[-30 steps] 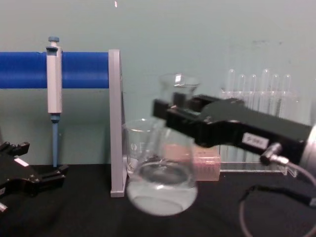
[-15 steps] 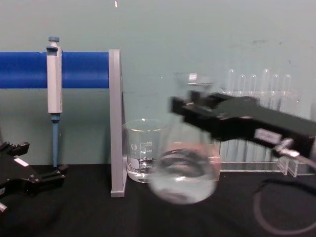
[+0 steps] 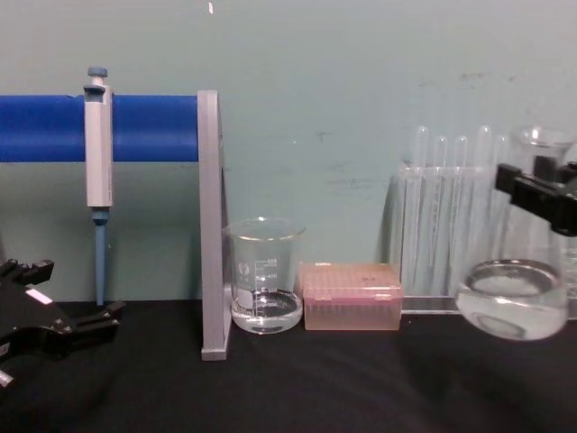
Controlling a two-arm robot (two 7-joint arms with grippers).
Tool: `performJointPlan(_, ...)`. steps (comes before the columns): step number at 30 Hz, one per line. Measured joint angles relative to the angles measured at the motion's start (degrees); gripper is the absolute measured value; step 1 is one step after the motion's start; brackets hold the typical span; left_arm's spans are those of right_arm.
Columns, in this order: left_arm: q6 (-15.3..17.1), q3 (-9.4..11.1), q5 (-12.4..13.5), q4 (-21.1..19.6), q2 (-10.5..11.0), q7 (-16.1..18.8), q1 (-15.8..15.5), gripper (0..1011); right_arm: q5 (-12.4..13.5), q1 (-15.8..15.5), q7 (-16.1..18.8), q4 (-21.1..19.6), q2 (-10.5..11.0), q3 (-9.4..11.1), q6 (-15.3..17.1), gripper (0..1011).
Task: Grasp the erlenmeyer flask with one hand, shake it three times, then place it back.
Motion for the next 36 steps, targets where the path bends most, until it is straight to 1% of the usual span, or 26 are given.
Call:
performJointPlan(3,0.0,0.0,0.0,0.0,0.0,0.0,0.0,1001,-0.3,-0.4,0.1,-0.3,-0.2,0.5,0.3,449)
performJointPlan(7,0.0,0.0,0.0,0.0,0.0,0.0,0.0,1001,-0.3,0.2,2.4,-0.2,-0.8,-0.2,0.3,450)
performJointPlan(9,0.0,0.0,0.0,0.0,0.0,0.0,0.0,1001,0.0,0.8,4.4,0.1,-1.3,-1.4,0.3,449)
performJointPlan(10,0.0,0.0,0.0,0.0,0.0,0.0,0.0,1001,0.4,1.3,6.2,0.3,-1.5,-2.3,0.3,449)
performJointPlan(14,0.0,0.0,0.0,0.0,0.0,0.0,0.0,1001,1.3,2.4,9.5,0.7,-1.9,-4.7,0.3,449)
performJointPlan(15,0.0,0.0,0.0,0.0,0.0,0.0,0.0,1001,1.8,3.0,11.2,0.8,-1.9,-6.0,0.4,449)
performJointPlan(16,0.0,0.0,0.0,0.0,0.0,0.0,0.0,1001,2.1,3.3,12.1,0.9,-2.0,-6.7,0.4,449)
performJointPlan(17,0.0,0.0,0.0,0.0,0.0,0.0,0.0,1001,2.6,4.0,13.8,1.1,-2.0,-8.2,0.4,449)
performJointPlan(18,0.0,0.0,0.0,0.0,0.0,0.0,0.0,1001,2.6,4.0,13.8,1.1,-2.0,-8.2,0.4,449)
performJointPlan(19,0.0,0.0,0.0,0.0,0.0,0.0,0.0,1001,3.1,4.6,15.5,1.3,-2.0,-9.6,0.4,449)
performJointPlan(20,0.0,0.0,0.0,0.0,0.0,0.0,0.0,1001,3.3,4.9,16.2,1.4,-2.0,-10.2,0.4,449)
performJointPlan(21,0.0,0.0,0.0,0.0,0.0,0.0,0.0,1001,3.6,5.5,17.6,1.6,-2.1,-11.4,0.4,449)
performJointPlan(24,0.0,0.0,0.0,0.0,0.0,0.0,0.0,1001,4.1,6.5,19.2,2.1,-2.1,-13.2,0.4,449)
performJointPlan(28,0.0,0.0,0.0,0.0,0.0,0.0,0.0,1001,4.5,7.3,19.8,2.6,-2.1,-14.4,0.2,449)
performJointPlan(31,0.0,0.0,0.0,0.0,0.0,0.0,0.0,1001,4.6,7.7,19.7,2.9,-2.1,-14.6,0.1,449)
performJointPlan(33,0.0,0.0,0.0,0.0,0.0,0.0,0.0,1001,4.7,7.9,19.1,3.2,-2.0,-14.6,-0.3,449)
performJointPlan(35,0.0,0.0,0.0,0.0,0.0,0.0,0.0,1001,4.7,8.1,17.9,3.5,-1.8,-14.1,-0.7,449)
performJointPlan(36,0.0,0.0,0.0,0.0,0.0,0.0,0.0,1001,4.7,8.1,16.7,3.6,-1.6,-13.6,-1.0,449)
